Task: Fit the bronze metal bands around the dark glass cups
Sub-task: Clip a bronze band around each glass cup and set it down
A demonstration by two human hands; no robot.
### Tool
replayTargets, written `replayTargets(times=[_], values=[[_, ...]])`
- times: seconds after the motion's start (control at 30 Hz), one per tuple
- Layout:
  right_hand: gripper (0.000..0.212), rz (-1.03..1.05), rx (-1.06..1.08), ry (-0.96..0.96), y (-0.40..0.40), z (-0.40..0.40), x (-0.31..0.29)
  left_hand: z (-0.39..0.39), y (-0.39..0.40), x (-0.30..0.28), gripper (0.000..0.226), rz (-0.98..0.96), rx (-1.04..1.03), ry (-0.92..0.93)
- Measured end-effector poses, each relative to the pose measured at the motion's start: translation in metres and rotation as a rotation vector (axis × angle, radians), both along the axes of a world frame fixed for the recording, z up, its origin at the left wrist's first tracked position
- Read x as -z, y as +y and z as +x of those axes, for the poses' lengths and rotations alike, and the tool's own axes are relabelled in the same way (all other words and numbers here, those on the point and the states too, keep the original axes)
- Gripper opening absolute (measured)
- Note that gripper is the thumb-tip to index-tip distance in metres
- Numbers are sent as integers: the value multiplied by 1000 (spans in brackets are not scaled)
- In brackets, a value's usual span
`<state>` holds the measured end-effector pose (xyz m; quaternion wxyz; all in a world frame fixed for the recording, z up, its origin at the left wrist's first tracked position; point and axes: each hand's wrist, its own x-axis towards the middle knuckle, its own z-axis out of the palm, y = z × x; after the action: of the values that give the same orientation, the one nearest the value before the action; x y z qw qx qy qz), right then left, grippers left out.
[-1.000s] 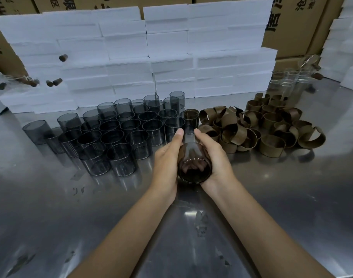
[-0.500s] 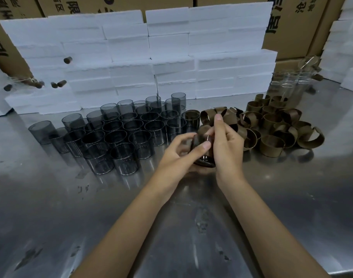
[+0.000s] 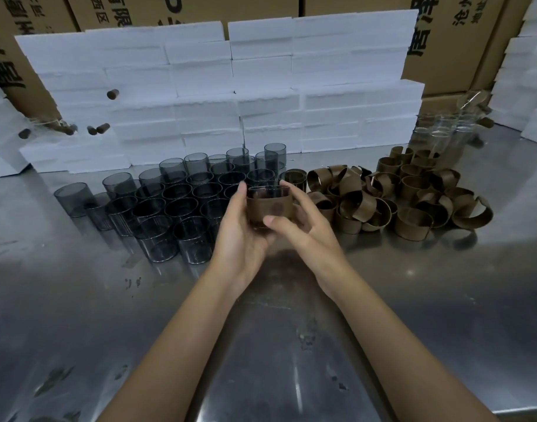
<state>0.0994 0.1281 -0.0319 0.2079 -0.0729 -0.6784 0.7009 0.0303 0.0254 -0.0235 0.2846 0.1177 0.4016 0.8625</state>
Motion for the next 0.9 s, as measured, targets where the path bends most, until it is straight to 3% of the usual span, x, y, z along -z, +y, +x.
replayTargets(times=[0.13, 0.2, 0.27, 0.37, 0.63, 0.73, 0.9], values=[[66, 133, 58, 86, 1, -4, 8, 2, -5, -3, 60, -323, -151, 336], [72, 183, 41, 62, 3, -5, 12, 1, -12, -8, 60, -486, -316, 524], [85, 230, 9, -26, 5, -7, 17, 0, -23, -15, 60, -531, -479, 599], [91, 279, -9, -143, 6, -11, 23, -11, -49, -21, 67, -567, -696, 585], [59, 170, 85, -155, 12, -17, 30, -83, -143, -2, 79, -928, -1121, 332], [55, 176, 89, -157, 11, -17, 29, -104, -164, 17, 75, -1098, -1121, 185], [52, 184, 92, -158, 11, -17, 29, -110, -173, 34, 81, -1121, -1046, 201]])
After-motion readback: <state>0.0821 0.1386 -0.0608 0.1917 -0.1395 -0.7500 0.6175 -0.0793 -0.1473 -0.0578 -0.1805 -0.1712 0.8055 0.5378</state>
